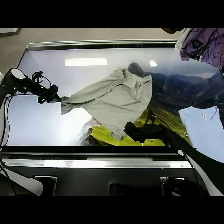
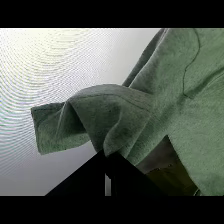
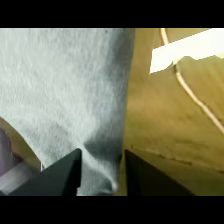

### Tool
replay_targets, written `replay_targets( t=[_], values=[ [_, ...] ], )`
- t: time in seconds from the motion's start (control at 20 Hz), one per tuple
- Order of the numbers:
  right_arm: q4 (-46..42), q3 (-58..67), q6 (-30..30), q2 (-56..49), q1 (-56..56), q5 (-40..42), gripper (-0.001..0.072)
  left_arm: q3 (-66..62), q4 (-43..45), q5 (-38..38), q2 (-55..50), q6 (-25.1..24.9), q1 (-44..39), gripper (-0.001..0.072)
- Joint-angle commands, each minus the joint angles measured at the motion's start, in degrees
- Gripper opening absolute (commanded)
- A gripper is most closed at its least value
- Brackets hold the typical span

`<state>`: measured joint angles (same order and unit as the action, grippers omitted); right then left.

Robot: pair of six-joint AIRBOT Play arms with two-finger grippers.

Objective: Fold the clothes and pants, and hang the long-sleeved shirts on hangers.

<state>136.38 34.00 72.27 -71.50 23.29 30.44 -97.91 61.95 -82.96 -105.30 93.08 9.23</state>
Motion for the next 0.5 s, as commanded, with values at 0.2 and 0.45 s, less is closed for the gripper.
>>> replay_targets(
  t=[0.2,0.45],
  values=[
    [-3.0,5.3,-1.0,0.3,0.8,-9.0,0.0036,-1.6,-1.6,1.3,1.0,-0.4,0.3,0.0023],
    [-18.4,34.4,-1.3,2.1,-10.4,13.7,0.0036,-18.5,-3.5,6.1,8.5,-1.2,4.0,0.0022]
  ],
)
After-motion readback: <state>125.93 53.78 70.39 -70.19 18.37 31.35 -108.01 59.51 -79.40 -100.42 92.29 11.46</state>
